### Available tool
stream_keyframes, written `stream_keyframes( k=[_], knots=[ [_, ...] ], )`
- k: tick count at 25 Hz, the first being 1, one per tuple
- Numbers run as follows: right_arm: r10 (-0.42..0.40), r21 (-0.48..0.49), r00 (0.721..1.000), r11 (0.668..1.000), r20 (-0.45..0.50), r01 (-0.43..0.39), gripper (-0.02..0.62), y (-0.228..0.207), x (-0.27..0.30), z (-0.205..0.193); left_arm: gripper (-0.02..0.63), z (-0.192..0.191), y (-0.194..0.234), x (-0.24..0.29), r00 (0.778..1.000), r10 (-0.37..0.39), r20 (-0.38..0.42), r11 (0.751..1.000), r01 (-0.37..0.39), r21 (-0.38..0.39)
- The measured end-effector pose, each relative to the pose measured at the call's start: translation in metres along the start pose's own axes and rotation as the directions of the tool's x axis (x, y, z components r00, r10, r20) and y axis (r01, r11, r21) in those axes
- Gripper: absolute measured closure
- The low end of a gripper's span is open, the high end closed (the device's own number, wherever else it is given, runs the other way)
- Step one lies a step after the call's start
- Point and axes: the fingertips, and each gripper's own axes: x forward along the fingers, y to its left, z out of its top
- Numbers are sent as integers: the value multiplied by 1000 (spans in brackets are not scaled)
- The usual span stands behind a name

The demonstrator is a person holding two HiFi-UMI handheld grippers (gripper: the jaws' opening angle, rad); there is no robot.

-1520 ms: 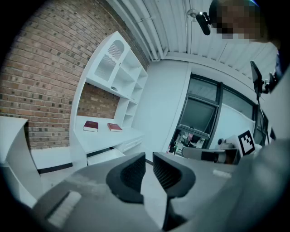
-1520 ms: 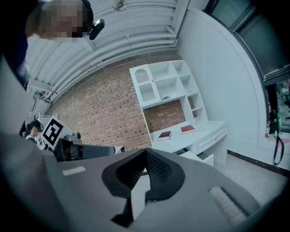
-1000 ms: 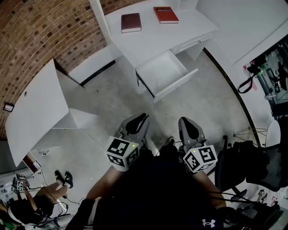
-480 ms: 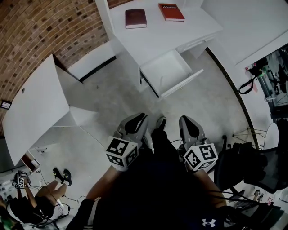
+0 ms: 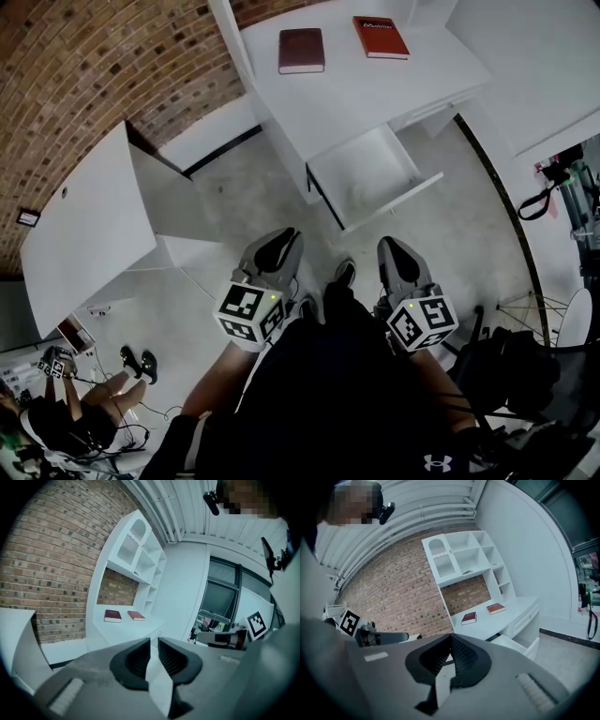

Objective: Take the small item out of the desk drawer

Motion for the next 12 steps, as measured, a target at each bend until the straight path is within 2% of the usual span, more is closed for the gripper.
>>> stream_keyframes(
  k=[12],
  knots=[
    [7, 49, 1000, 999, 2, -7, 592, -75, 50, 36, 551, 28, -4, 93, 999, 5, -35, 1000, -4, 23]
  ],
)
